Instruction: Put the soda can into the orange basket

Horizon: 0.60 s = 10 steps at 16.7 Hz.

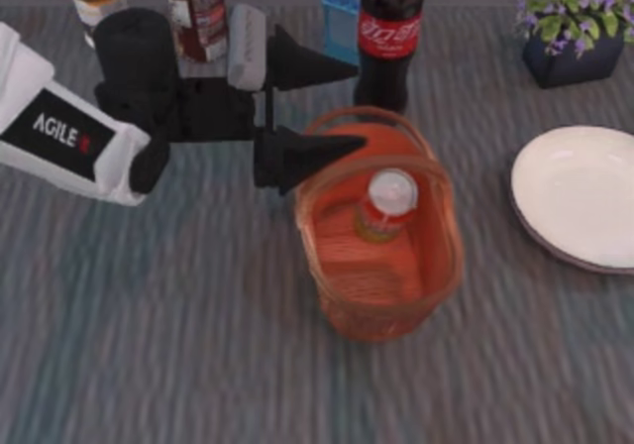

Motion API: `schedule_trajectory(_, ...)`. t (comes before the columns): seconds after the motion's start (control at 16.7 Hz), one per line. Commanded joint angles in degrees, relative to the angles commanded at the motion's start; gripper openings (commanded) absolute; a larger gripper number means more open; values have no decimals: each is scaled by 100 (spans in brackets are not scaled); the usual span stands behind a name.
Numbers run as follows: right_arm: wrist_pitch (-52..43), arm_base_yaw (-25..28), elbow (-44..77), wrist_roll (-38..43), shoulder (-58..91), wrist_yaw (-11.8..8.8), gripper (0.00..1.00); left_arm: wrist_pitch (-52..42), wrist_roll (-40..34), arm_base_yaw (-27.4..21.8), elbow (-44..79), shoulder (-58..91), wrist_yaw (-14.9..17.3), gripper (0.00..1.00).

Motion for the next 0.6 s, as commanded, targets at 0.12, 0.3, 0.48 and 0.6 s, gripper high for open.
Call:
schedule_trajectory(0.12,-52,26,56,-33,56,-4,100,-38,-16,10,-37,-44,-36,100)
schedule_trajectory(0.3,-518,244,583,-327,585,-21,100,-367,-147,103,-358,-485,-366,100)
schedule_trajectory(0.48,-1369,610,1648,-859,1651,-27,100,-937,-343,290,-923,-1424,-983,100)
schedule_trajectory(0.6,-2098,909,2647,-1310,2644,-24,100,-1378,-466,448,-1372,-2279,-1492,100)
